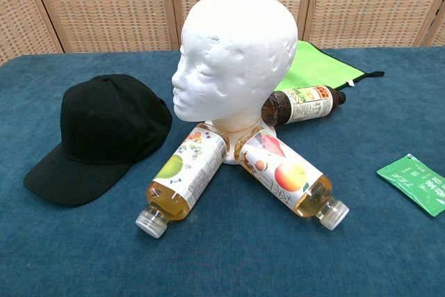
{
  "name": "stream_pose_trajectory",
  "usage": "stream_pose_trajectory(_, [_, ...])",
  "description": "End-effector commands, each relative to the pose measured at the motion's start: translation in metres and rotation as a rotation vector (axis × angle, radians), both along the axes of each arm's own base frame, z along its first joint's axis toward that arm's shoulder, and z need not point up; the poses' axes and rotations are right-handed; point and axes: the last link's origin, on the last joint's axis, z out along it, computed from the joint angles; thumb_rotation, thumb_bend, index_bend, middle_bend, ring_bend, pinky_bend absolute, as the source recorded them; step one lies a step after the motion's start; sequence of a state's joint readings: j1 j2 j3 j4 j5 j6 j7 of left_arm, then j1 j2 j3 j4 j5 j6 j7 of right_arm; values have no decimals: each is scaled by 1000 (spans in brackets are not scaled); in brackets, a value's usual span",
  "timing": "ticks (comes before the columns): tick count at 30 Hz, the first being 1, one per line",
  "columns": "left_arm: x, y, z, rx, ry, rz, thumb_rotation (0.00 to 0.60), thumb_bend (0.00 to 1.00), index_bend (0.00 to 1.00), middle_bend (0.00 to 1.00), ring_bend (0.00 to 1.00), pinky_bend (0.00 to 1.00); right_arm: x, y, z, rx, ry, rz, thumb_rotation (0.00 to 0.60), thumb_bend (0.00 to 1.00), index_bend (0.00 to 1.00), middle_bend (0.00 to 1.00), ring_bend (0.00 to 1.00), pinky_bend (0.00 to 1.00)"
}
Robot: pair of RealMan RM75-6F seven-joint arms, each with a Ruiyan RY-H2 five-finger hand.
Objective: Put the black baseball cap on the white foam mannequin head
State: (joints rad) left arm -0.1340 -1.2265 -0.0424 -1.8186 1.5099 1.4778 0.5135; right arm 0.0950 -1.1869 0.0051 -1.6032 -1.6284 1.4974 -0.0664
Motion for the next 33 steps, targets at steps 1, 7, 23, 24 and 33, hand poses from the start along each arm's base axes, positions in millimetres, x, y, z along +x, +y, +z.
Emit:
stream_pose_trajectory(1, [0, 0, 0, 1, 1, -1, 600, 0, 0, 0, 0, 0, 0, 0, 0, 0, -1, 1, 600, 61, 13, 0, 0, 0])
stream_pose_trajectory(7, [0, 0, -1, 2, 4, 3, 600, 0, 0, 0, 0, 0, 0, 0, 0, 4, -2, 2, 600, 61, 13, 0, 0, 0])
stream_pose_trajectory(23, [-1, 3, -6, -2, -1, -10, 600, 0, 0, 0, 0, 0, 0, -1, -1, 1, -2, -8, 600, 61, 21, 0, 0, 0])
stream_pose_trajectory(24, [-1, 4, -7, -4, 0, -10, 600, 0, 0, 0, 0, 0, -1, -1, 0, -1, -3, -10, 600, 61, 22, 0, 0, 0])
stream_pose_trajectory(33, [-1, 4, -12, -10, 14, -19, 600, 0, 0, 0, 0, 0, -2, 1, 3, -9, -9, -13, 600, 61, 27, 0, 0, 0])
